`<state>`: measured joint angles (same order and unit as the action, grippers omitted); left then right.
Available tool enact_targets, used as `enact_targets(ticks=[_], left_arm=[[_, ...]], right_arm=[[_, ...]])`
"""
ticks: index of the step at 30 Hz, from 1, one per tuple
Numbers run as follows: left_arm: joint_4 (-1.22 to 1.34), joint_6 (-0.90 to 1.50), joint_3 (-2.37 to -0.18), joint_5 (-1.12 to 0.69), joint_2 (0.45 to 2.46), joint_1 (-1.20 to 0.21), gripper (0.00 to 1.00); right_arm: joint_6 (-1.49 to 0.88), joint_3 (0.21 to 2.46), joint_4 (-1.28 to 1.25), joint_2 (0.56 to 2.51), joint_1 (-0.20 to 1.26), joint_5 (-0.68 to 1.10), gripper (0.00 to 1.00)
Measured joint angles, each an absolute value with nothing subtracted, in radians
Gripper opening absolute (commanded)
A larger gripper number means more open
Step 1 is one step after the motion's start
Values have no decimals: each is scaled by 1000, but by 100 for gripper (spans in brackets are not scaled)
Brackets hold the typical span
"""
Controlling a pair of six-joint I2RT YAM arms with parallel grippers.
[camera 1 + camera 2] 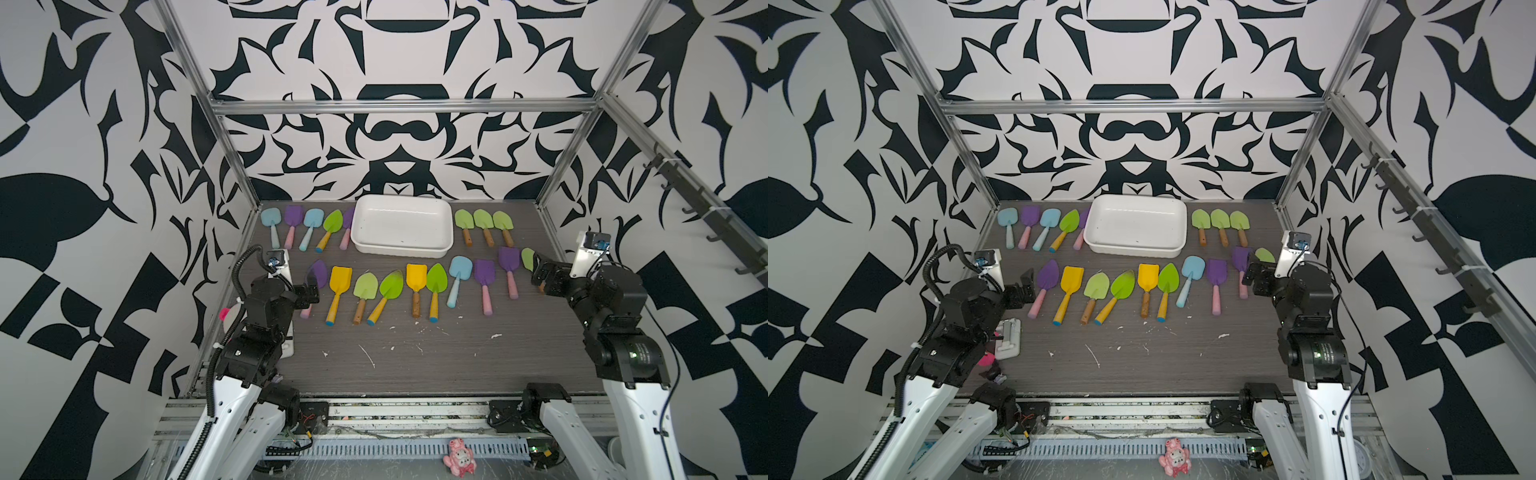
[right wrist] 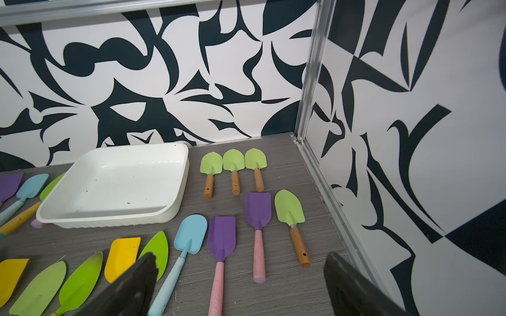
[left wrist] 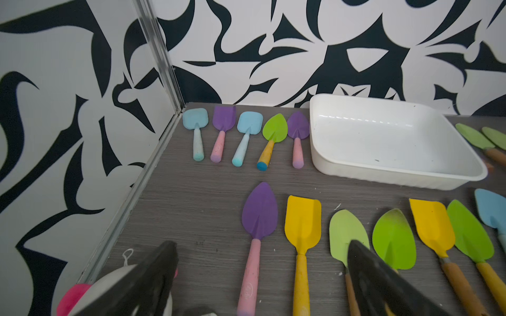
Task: Take the shovel out of the storage box
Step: Reset both arms
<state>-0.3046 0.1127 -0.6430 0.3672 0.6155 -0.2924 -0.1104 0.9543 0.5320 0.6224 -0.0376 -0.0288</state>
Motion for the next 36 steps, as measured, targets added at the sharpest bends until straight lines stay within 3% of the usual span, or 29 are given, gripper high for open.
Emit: enact_targets(ticks=[11,20,26,36], left_arm=[[84,28,-352,303,688,-206,99],[566,11,-308,211,1171,-143,99],[787,-25,-328,155,1340,-122,99],[812,-52,-326,53,1214,-118,99]], right_arm=[[-66,799,488,520,-38,-35,99],[-49,533,179,687,-38,-52,99],[-57,397,-109,885,-38,-56,100],[-80,290,-454,1015,-38,-93,100]])
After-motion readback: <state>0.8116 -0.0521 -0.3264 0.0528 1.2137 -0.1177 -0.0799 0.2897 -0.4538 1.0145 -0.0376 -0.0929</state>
